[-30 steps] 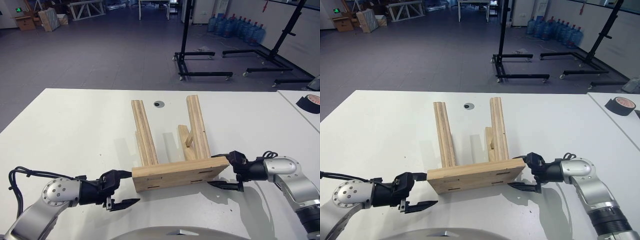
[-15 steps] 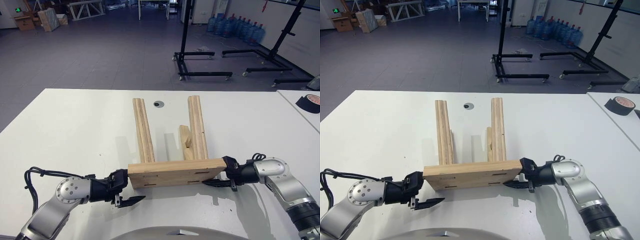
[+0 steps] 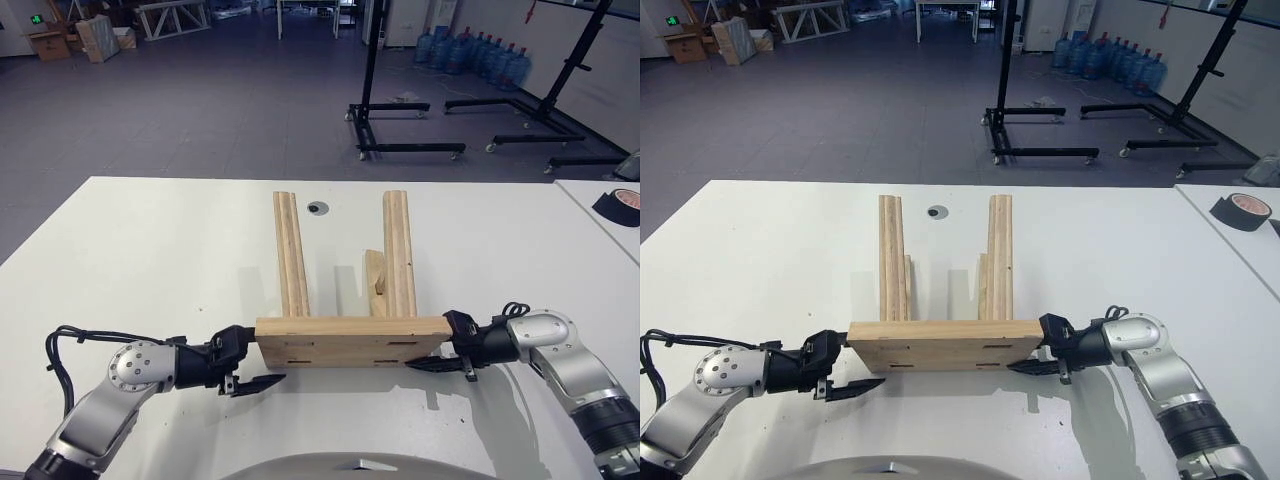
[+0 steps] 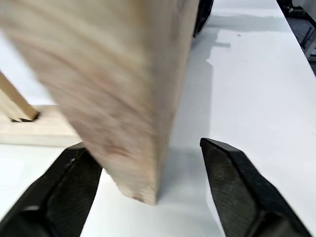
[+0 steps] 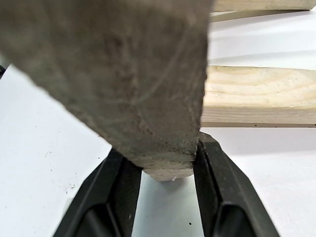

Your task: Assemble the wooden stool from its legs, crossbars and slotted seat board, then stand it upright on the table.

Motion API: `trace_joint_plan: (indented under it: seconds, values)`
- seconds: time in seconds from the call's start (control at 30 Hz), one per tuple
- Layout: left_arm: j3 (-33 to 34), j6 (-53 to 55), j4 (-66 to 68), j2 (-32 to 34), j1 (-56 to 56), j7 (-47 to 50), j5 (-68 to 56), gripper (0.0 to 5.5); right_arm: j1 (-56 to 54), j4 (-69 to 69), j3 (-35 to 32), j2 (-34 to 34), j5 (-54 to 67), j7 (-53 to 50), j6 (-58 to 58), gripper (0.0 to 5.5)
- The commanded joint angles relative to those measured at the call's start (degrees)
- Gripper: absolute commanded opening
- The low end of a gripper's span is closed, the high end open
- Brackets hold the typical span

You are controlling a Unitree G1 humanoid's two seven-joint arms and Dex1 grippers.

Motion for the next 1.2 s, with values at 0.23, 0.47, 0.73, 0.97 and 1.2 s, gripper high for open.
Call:
trace_joint_plan:
  seconds: [0.23, 0.47, 0.73, 0.97, 1.2]
  values:
    - [-1.09, -2.17, 3.52, -1.2, -2.41, -1.59, 1.01, 1.73, -2.06, 0.59, 0.25, 0.09, 0.33, 0.74, 0.29, 1.4]
    - [-1.61, -3.97, 4.52, -1.03, -2.92, -2.76, 2.69, 1.61, -3.07, 1.56, 0.13, 0.33, 0.5, 0.97, 0.3, 1.4]
    - [-1.75, 3.59, 5.01, -5.65, -4.82, -9.61, -11.27, 1.53, -2.15, -2.28, -0.36, 1.13, 4.05, 1.76, 4.22, 1.4]
    - [11.44, 16.98, -1.51, -10.22, -5.26, -6.3, -36.22, 1.52, -4.54, -11.43, -3.72, -1.03, 16.45, 6.59, 21.44, 1.4]
    - [16.61, 21.83, -9.62, -12.8, -2.4, 2.06, -46.12, 1.52, -5.49, -21.48, -11.27, -3.02, 34.32, 2.27, 43.45, 1.4]
